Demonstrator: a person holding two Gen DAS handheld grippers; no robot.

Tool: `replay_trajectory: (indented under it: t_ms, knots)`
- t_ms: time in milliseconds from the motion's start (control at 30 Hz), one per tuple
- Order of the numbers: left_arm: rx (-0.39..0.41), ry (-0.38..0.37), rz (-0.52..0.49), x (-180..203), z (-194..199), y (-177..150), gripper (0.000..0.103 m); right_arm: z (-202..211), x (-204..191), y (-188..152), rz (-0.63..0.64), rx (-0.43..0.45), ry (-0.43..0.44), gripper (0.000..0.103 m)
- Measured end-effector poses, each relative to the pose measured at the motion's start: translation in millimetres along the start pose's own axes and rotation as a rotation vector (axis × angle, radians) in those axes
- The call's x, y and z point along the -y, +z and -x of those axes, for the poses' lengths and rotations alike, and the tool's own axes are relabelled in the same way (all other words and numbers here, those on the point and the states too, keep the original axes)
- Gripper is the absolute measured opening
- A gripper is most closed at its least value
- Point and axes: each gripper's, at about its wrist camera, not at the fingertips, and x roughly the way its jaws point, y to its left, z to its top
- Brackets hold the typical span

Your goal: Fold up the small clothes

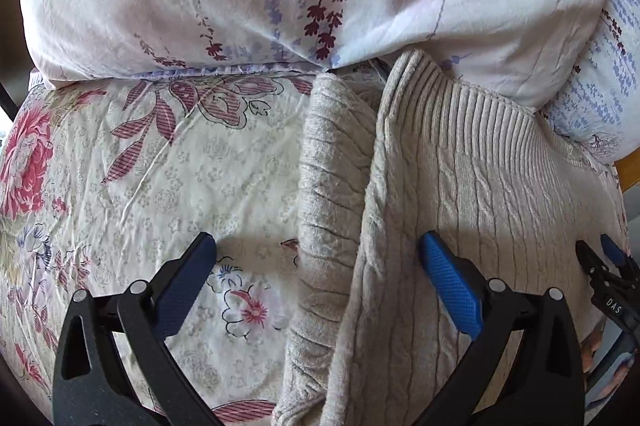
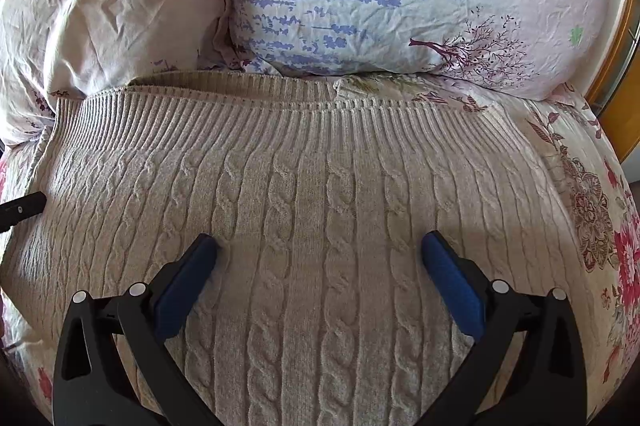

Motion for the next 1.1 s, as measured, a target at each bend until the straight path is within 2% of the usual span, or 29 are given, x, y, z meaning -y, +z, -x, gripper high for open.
replay_trajectory:
  t_ms: [100, 200, 267, 300, 333, 367, 433, 567, 700, 767, 967, 1100]
  knots:
    - [0.011, -0.019, -0.010, -2, 0, 4, 0.097, 0, -1, 0, 0.002, -0.001, 0.001, 0.102]
    - [0.044, -0.059, -0.033, 2, 1, 9, 0.075, 0, -1, -1, 0.004, -0.001, 0.002, 0.102]
    - [0.041, -0.130, -0.018, 4, 3, 10, 0.047, 0, -1, -1, 0.004, -0.001, 0.002, 0.102]
    - [0.039, -0.141, -0.012, 6, 3, 10, 0.043, 0, -1, 0, 0.004, -0.001, 0.002, 0.102]
    - [0.033, -0.157, -0.010, 8, 3, 10, 0.034, 0, -1, 0, 0.005, -0.001, 0.002, 0.102]
    - [0.062, -0.152, 0.005, 13, 3, 8, 0.031, 0, -1, -1, 0.005, -0.001, 0.003, 0.102]
    - [0.069, -0.152, 0.003, 19, 4, 8, 0.023, 0, -1, 0, 0.006, 0.000, 0.003, 0.102]
    - [0.083, -0.194, 0.032, 22, 10, 2, 0.017, -1, -1, 0, 0.008, 0.008, 0.007, 0.102]
    - [0.101, -0.346, 0.099, 32, 27, 1, 0.016, 0, 0, -2, 0.012, 0.020, 0.011, 0.102]
    - [0.118, -0.398, 0.109, 43, 39, 1, 0.015, 1, 1, -3, 0.018, 0.023, 0.016, 0.102]
    - [0.132, -0.550, 0.140, 89, 65, 3, 0.014, 2, 2, -6, 0.037, 0.040, 0.025, 0.102]
    - [0.124, -0.650, 0.134, 132, 74, 10, 0.013, 6, 9, -7, 0.079, 0.034, 0.079, 0.102]
